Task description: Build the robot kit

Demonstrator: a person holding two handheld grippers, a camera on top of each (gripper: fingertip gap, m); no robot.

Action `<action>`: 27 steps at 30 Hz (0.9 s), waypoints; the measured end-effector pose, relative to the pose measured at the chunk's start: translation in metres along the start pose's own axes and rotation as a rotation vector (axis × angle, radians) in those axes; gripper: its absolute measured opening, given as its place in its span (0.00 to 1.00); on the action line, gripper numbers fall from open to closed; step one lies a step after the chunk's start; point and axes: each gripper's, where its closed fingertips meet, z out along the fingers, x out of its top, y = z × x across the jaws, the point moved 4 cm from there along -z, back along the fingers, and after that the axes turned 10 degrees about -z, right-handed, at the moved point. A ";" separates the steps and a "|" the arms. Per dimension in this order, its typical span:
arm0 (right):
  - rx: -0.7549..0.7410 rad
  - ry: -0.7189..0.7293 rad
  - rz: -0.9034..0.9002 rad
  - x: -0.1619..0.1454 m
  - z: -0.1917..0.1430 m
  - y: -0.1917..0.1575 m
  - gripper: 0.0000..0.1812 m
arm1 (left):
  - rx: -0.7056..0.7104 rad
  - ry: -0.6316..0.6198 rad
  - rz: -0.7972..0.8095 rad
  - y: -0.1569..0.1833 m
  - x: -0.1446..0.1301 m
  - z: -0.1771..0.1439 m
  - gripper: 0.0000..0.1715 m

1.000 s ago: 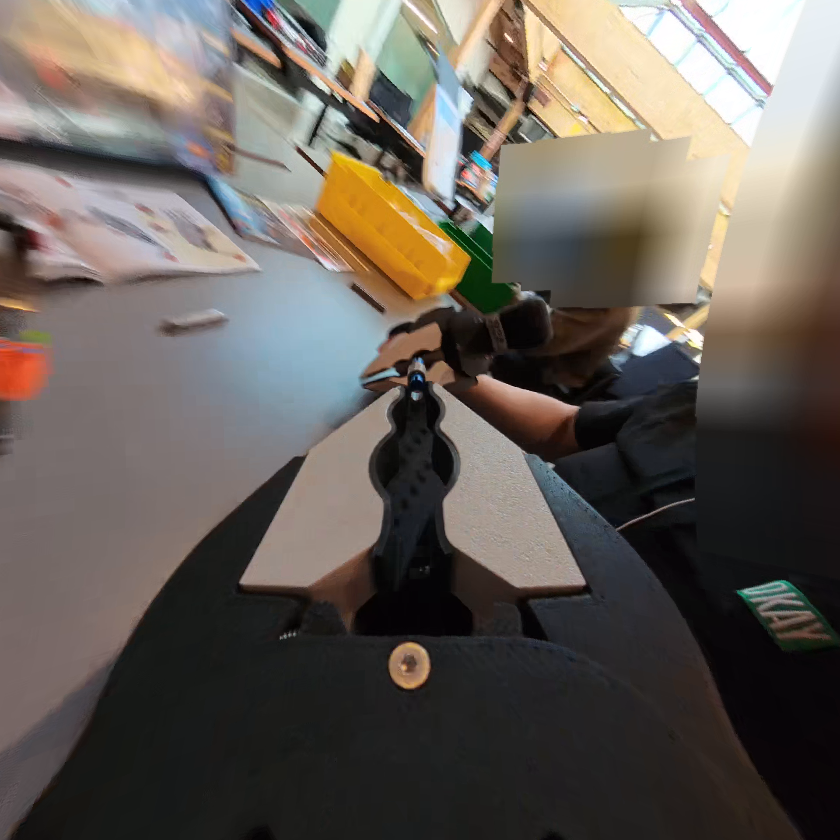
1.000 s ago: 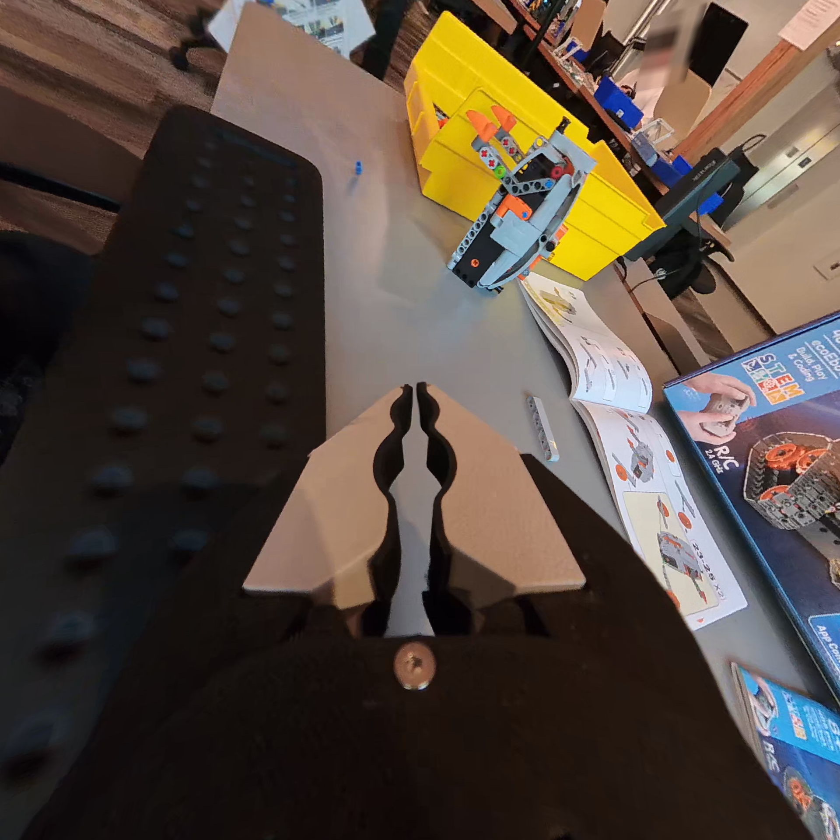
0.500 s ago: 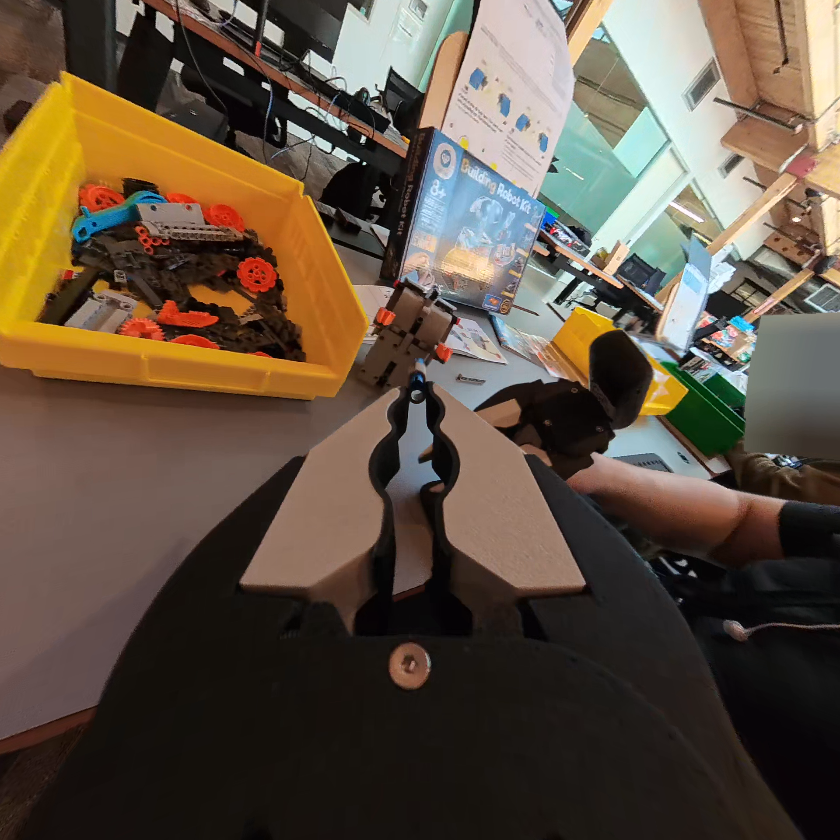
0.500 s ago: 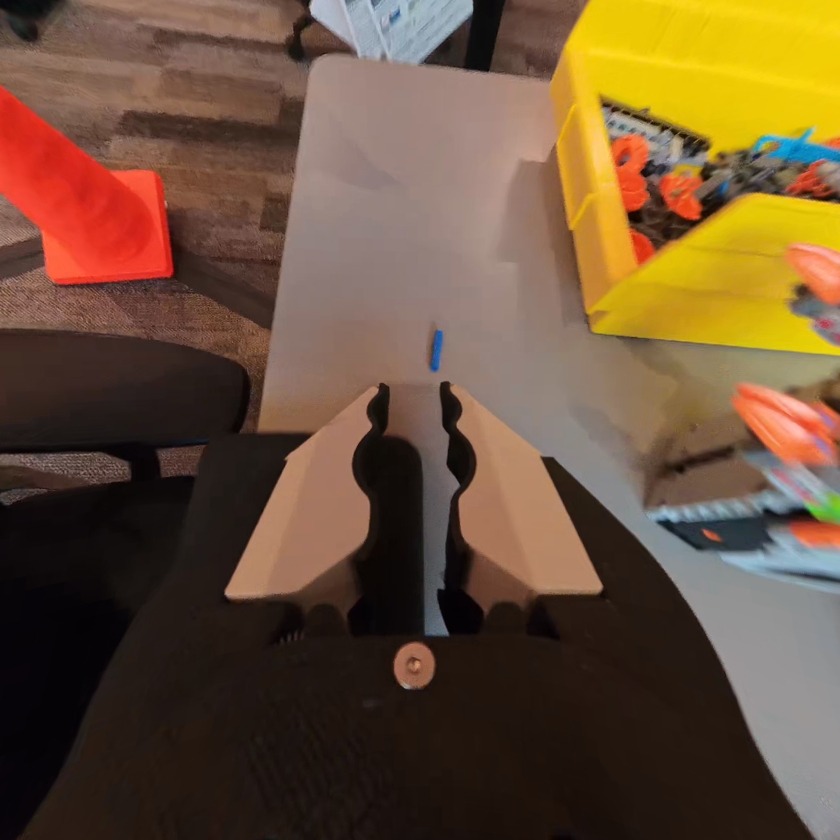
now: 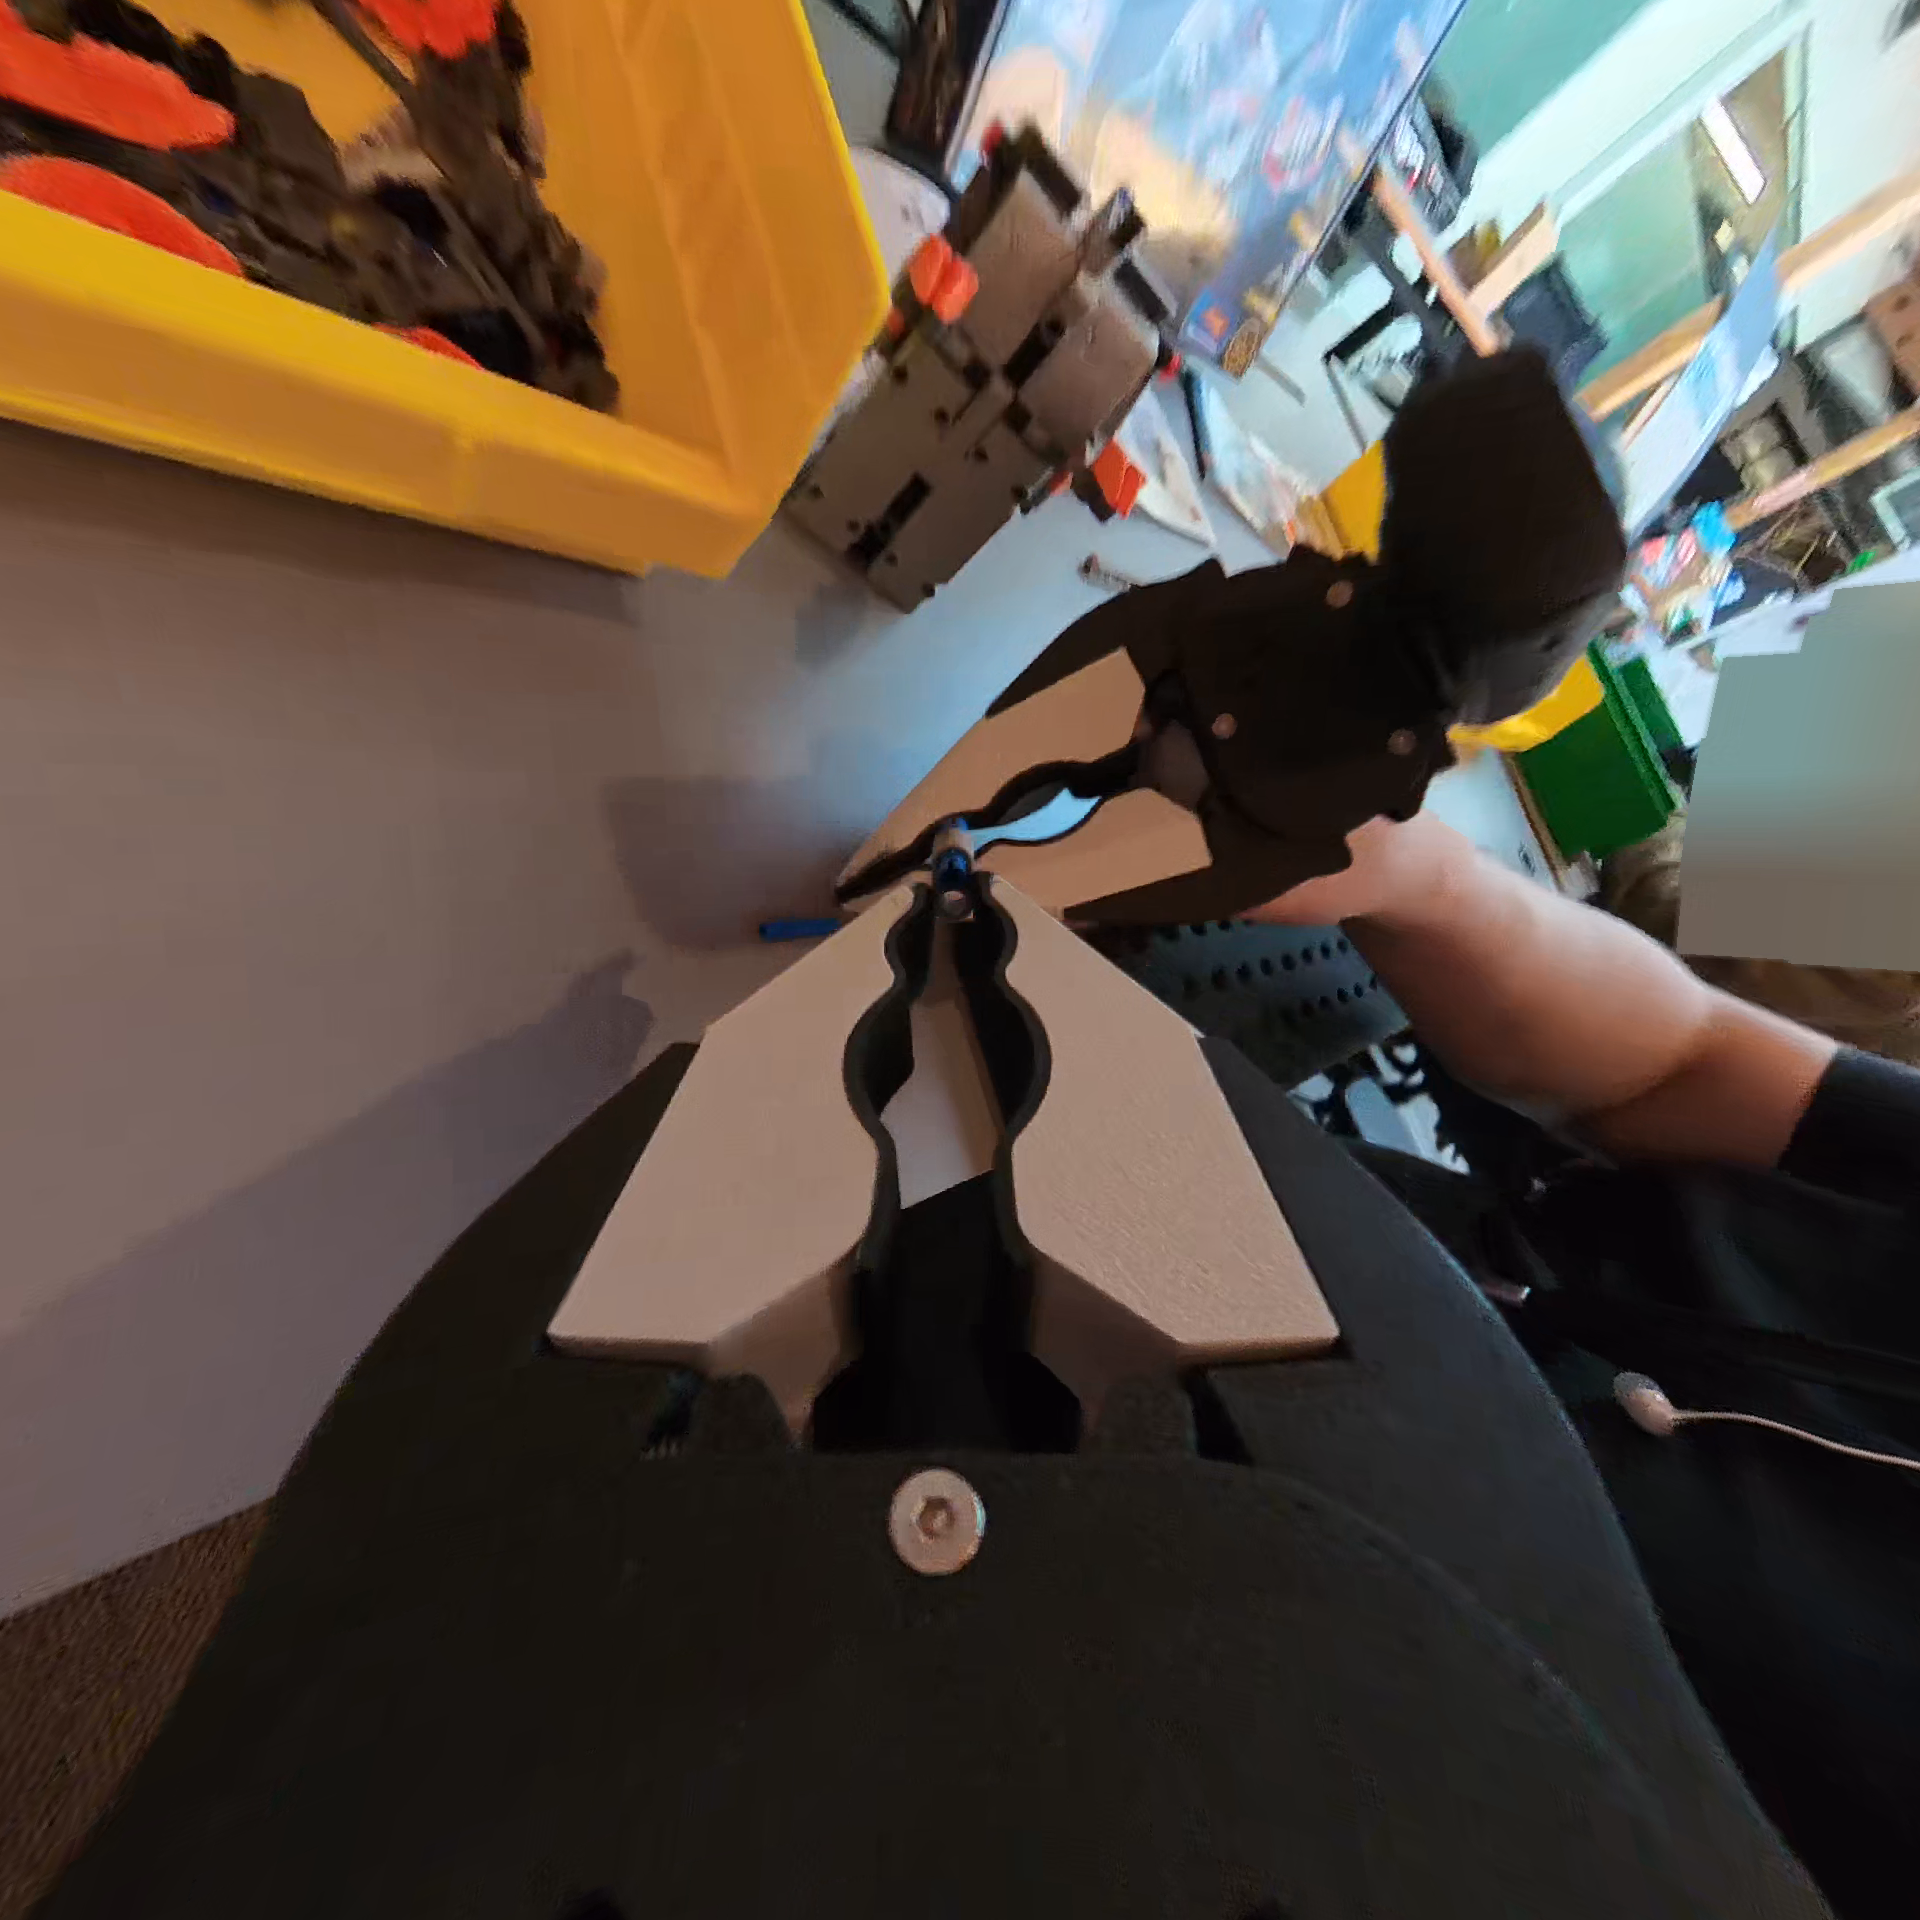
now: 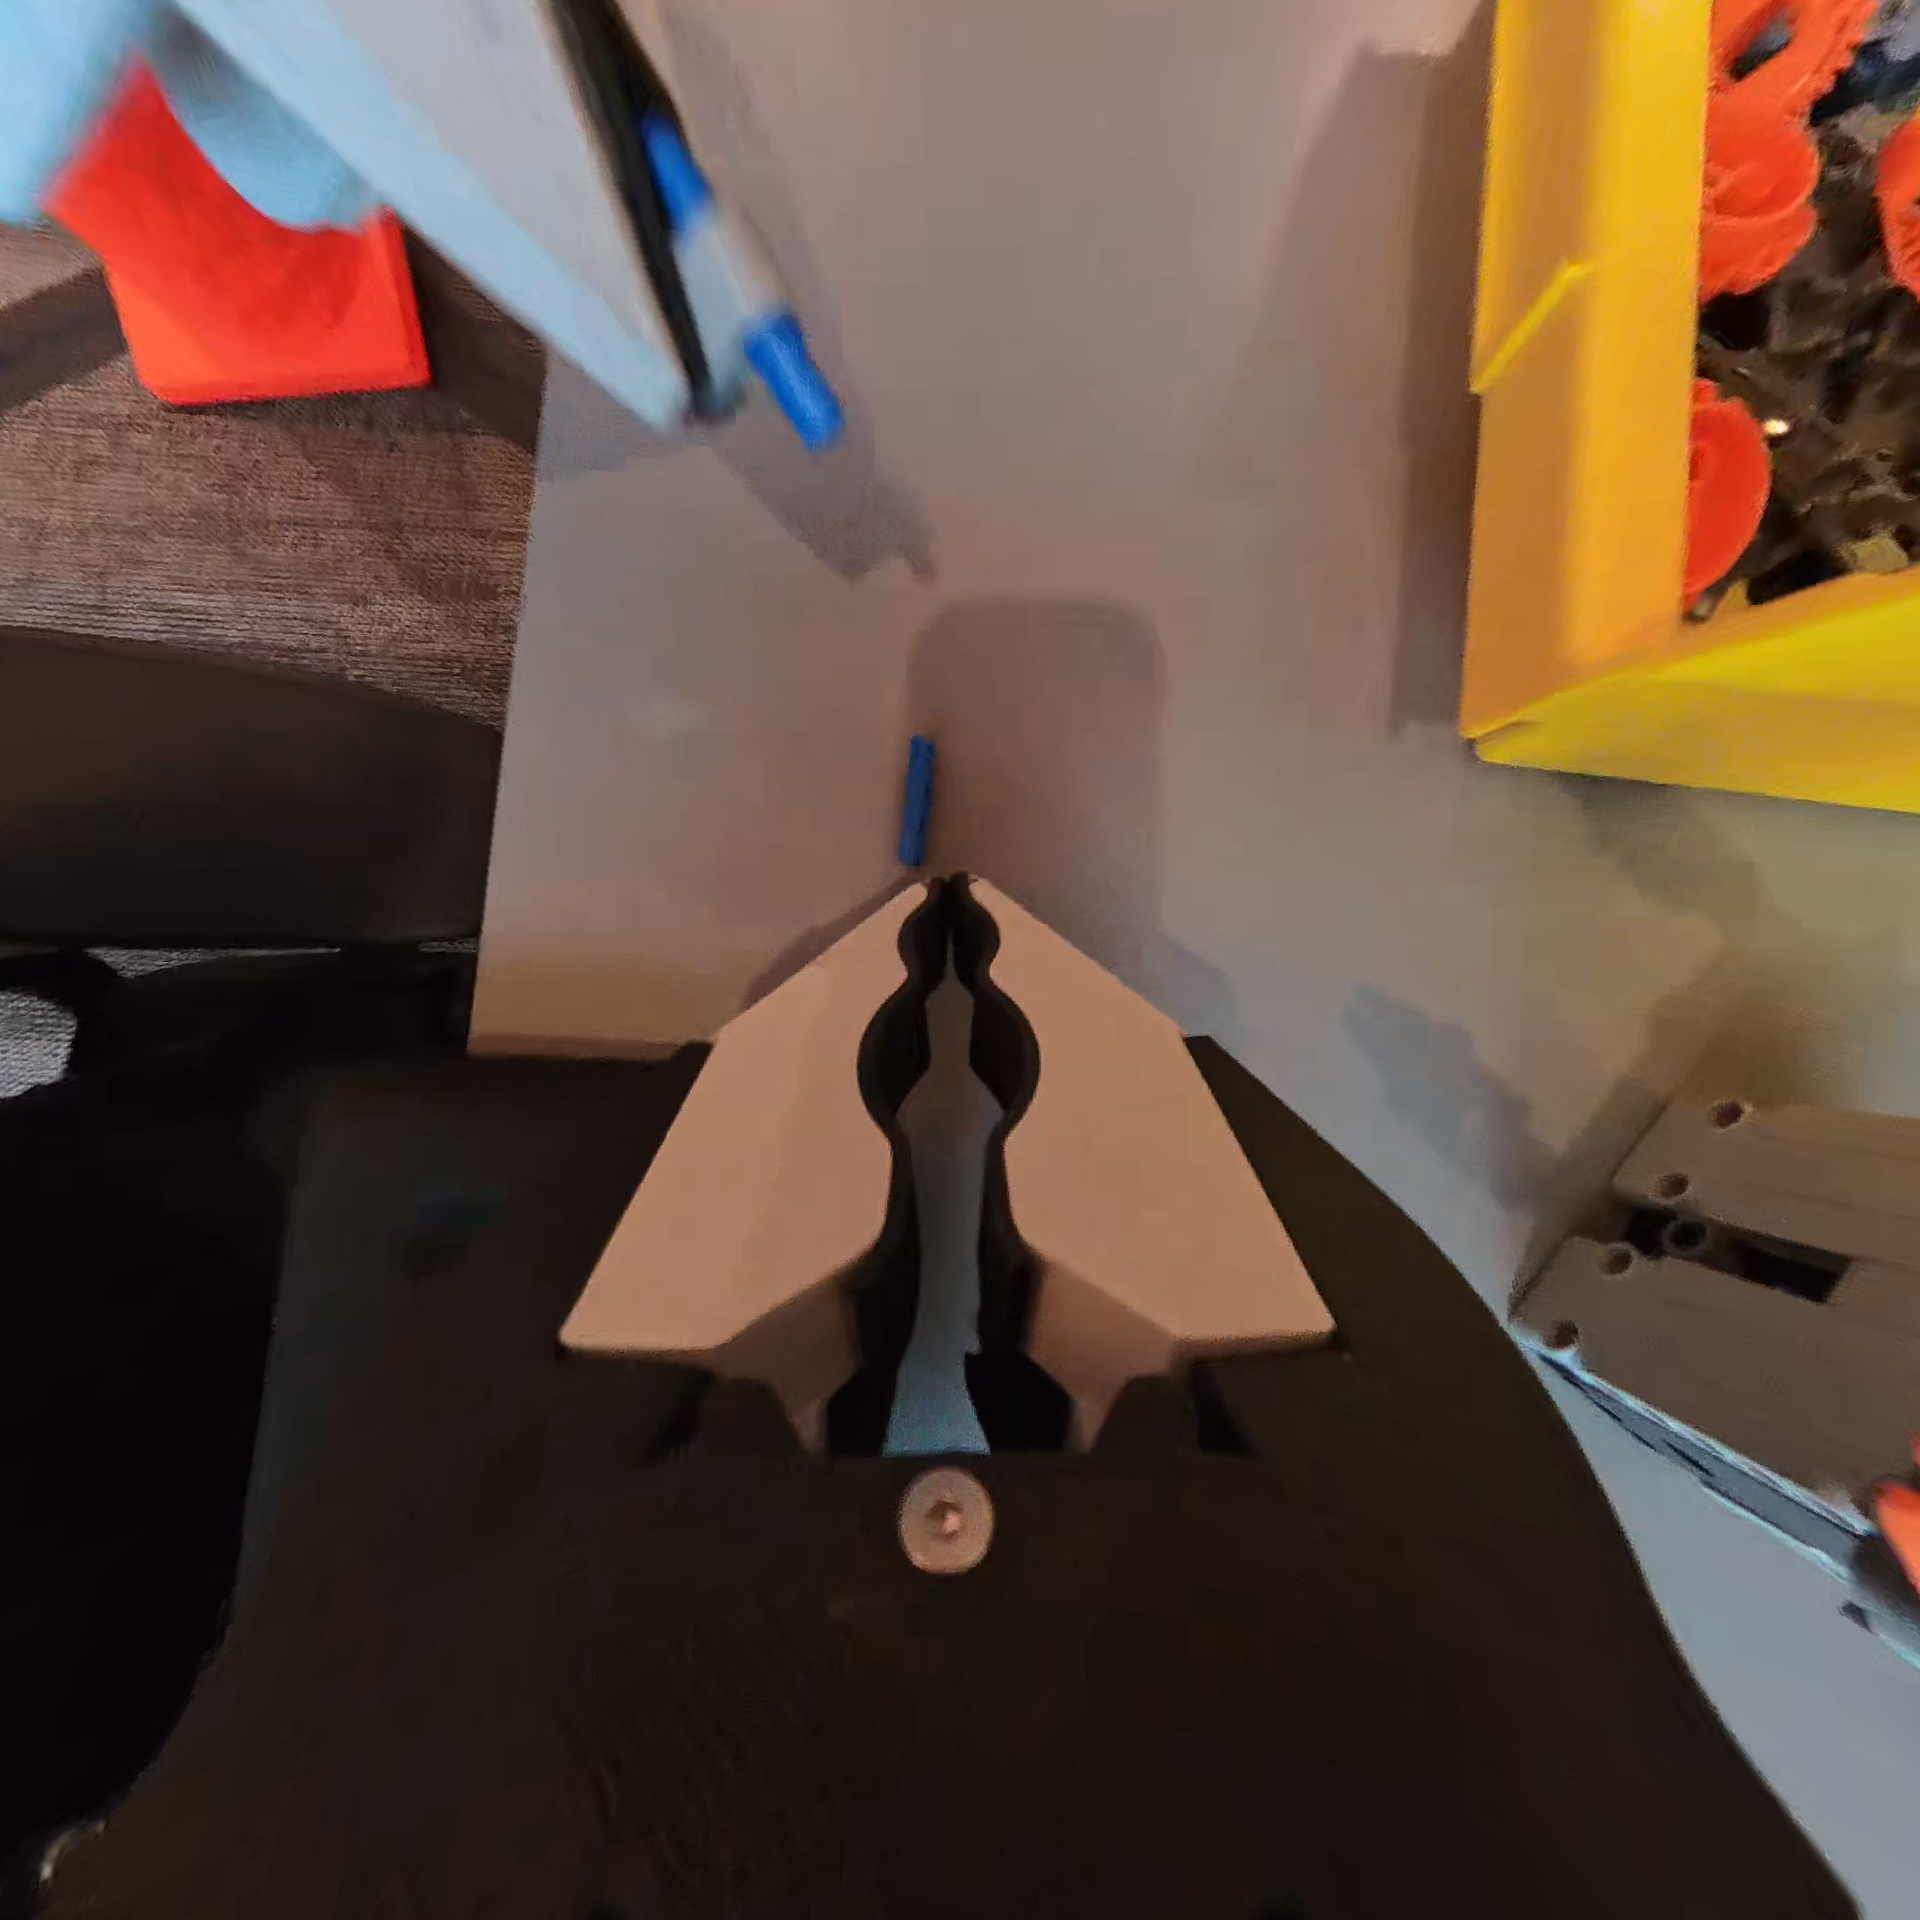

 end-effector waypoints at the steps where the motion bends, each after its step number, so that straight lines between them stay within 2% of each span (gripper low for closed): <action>1: -0.009 0.023 0.002 0.000 -0.004 0.002 0.00 | 0.012 -0.029 0.008 0.001 -0.002 0.007 0.03; 4: -0.031 0.137 0.022 0.014 -0.016 0.002 0.02 | 0.037 0.005 -0.022 0.002 0.006 0.011 0.03; 5: -0.033 0.133 0.026 0.018 -0.013 0.001 0.09 | 0.054 0.032 -0.037 0.000 0.010 0.008 0.03; 8: -0.039 -0.012 -0.018 0.015 0.009 0.003 0.14 | 0.103 0.099 -0.051 -0.001 0.018 -0.006 0.03; 10: 0.019 -0.012 0.010 0.020 0.016 0.001 0.02 | 0.123 0.118 -0.055 0.002 0.019 -0.017 0.03; 12: 0.017 -0.063 -0.031 0.018 0.011 0.002 0.02 | 0.147 0.119 -0.061 0.005 0.018 -0.027 0.03; 15: -0.102 -0.012 -0.113 0.008 -0.024 0.008 0.02 | 0.067 0.031 -0.077 0.022 0.009 -0.018 0.03; 18: -0.152 0.093 -0.040 -0.024 -0.076 0.019 0.02 | 0.002 -0.150 -0.065 0.043 -0.009 0.039 0.03; 21: -0.159 0.130 0.001 -0.083 -0.121 0.030 0.02 | -0.133 -0.316 -0.023 0.083 -0.032 0.117 0.03; 24: -0.361 0.053 0.040 -0.154 -0.162 0.051 0.02 | -0.149 -0.440 0.035 0.108 -0.050 0.185 0.03; 27: -0.610 -0.065 0.104 -0.210 -0.200 0.069 0.02 | -0.184 -0.549 0.002 0.123 -0.063 0.229 0.03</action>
